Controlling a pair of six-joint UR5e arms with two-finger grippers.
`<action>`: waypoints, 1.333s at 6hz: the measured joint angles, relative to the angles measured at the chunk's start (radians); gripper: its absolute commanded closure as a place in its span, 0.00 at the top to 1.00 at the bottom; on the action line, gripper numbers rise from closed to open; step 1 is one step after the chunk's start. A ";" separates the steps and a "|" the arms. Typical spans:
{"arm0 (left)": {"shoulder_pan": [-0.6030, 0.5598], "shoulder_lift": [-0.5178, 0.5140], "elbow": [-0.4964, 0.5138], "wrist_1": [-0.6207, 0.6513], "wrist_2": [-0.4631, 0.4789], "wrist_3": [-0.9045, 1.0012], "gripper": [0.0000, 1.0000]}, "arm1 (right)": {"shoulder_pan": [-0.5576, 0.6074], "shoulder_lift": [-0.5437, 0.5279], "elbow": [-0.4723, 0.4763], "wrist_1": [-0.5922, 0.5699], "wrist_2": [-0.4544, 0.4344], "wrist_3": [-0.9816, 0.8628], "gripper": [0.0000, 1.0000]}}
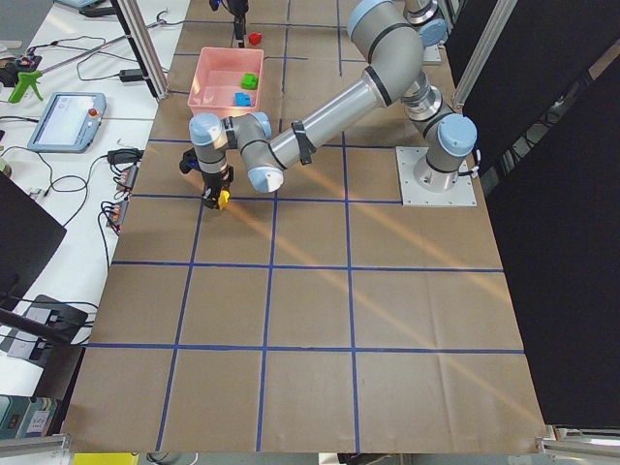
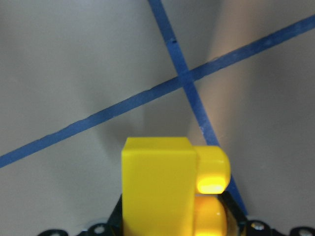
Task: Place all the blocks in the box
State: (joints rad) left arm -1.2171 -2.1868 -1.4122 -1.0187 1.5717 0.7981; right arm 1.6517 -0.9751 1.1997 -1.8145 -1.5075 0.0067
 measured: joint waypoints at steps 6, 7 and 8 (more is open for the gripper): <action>-0.521 0.070 0.007 -0.042 -0.015 0.042 0.29 | -0.280 -0.041 0.121 -0.062 0.003 -0.880 0.99; -0.567 0.039 0.010 -0.031 -0.028 0.059 0.38 | -0.281 -0.042 0.186 -0.132 0.005 -0.903 0.99; -0.595 0.013 0.014 -0.019 -0.033 0.074 0.91 | -0.281 -0.040 0.260 -0.228 0.005 -0.917 0.99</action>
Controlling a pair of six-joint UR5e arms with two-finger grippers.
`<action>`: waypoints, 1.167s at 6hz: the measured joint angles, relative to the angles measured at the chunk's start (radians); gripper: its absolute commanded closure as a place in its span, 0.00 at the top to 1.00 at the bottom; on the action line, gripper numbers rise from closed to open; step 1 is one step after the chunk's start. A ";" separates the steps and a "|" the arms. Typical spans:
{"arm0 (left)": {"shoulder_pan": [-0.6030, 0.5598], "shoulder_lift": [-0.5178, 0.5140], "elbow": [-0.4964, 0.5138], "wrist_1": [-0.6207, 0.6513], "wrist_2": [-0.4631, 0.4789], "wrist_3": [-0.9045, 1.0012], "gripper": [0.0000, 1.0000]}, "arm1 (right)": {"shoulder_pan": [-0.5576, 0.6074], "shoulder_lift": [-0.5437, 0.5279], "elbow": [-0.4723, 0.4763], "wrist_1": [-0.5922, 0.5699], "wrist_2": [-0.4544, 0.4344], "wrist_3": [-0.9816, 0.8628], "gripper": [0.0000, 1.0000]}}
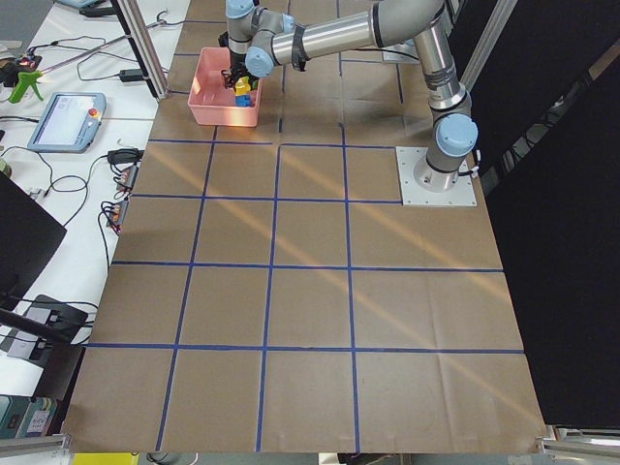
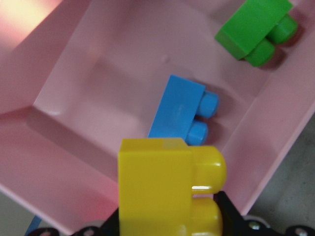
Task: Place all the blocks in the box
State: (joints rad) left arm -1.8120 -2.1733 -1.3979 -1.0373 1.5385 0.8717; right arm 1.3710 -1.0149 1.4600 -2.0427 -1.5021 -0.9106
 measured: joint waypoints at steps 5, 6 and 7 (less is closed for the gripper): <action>0.078 0.046 0.037 -0.020 -0.067 -0.001 0.94 | 0.002 0.076 0.116 -0.220 0.008 0.001 0.67; 0.126 0.100 0.039 -0.084 -0.075 -0.008 0.94 | 0.003 0.079 0.117 -0.226 0.008 0.002 0.51; 0.167 0.170 0.037 -0.180 -0.075 -0.012 0.94 | 0.006 0.078 0.117 -0.227 0.006 0.003 0.44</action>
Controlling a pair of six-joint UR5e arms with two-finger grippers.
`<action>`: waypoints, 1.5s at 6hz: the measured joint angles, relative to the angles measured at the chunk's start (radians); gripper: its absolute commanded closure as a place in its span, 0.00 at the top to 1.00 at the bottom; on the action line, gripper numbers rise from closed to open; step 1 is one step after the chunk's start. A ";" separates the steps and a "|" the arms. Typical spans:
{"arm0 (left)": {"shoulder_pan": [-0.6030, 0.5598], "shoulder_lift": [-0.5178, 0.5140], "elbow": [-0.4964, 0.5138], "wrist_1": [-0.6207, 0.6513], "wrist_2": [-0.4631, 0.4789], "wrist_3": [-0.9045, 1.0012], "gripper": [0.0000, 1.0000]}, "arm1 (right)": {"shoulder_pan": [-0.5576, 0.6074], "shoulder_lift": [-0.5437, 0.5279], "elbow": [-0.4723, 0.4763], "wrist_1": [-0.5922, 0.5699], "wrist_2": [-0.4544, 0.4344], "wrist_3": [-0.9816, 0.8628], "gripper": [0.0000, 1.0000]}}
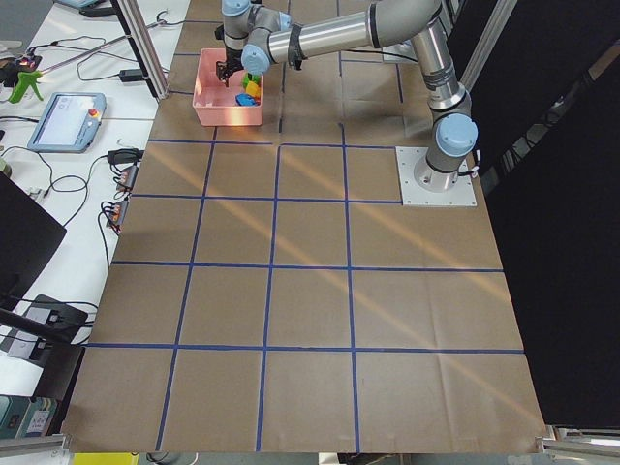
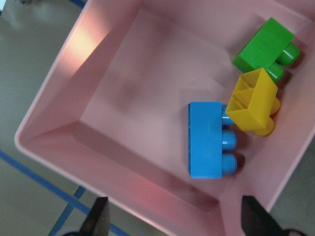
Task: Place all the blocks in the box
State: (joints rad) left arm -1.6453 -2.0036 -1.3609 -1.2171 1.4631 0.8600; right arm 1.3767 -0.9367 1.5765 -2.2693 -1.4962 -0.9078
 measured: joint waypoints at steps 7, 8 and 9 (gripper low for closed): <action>0.044 0.399 -0.116 -0.328 0.127 -0.646 0.96 | 0.092 -0.159 -0.080 0.186 -0.010 0.232 0.35; 0.043 0.440 -0.163 -0.328 0.130 -0.777 0.96 | 0.155 -0.165 -0.144 0.265 -0.008 0.380 0.36; 0.043 0.473 -0.199 -0.331 0.130 -0.876 0.98 | 0.212 -0.147 -0.202 0.310 -0.004 0.528 0.36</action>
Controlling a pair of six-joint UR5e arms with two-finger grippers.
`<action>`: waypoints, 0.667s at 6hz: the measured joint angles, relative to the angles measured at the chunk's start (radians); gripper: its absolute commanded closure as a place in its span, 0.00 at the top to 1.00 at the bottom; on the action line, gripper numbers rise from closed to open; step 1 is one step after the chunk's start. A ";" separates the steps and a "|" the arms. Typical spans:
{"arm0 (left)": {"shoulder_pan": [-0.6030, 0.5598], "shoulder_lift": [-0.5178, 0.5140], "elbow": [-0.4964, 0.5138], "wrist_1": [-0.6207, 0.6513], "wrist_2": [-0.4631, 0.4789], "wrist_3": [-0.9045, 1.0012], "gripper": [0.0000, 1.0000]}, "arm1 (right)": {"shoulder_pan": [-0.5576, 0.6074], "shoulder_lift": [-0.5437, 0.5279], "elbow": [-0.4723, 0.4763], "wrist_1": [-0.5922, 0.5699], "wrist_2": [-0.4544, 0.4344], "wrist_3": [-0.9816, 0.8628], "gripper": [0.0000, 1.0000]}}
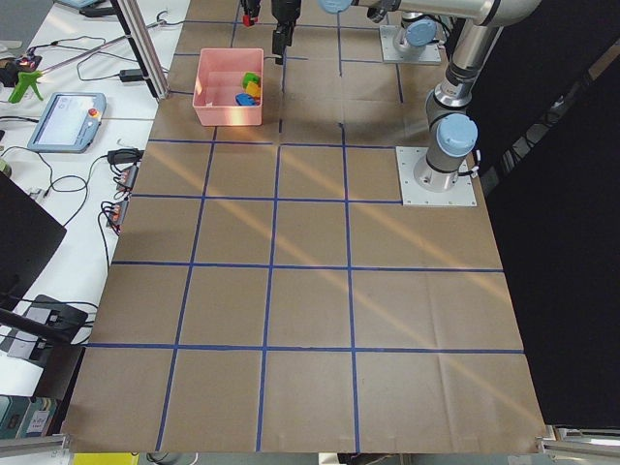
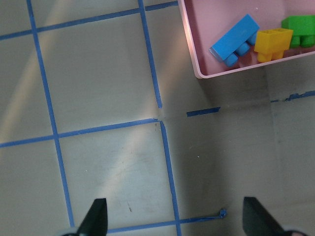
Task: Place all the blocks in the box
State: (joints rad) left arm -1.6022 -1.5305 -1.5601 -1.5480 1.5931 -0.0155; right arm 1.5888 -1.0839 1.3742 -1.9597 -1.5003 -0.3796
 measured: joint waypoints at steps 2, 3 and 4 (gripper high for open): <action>0.005 0.020 -0.025 -0.001 -0.002 -0.097 0.99 | 0.096 0.122 -0.159 0.019 0.003 0.280 0.36; 0.008 0.019 -0.026 0.000 -0.004 -0.103 0.99 | 0.137 0.211 -0.261 0.020 0.000 0.400 0.36; 0.010 0.018 -0.027 0.003 -0.005 -0.104 0.99 | 0.162 0.283 -0.324 0.018 -0.001 0.477 0.40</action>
State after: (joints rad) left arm -1.5920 -1.5125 -1.5866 -1.5454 1.5880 -0.1193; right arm 1.7508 -0.8005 1.0506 -1.9414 -1.5009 0.0978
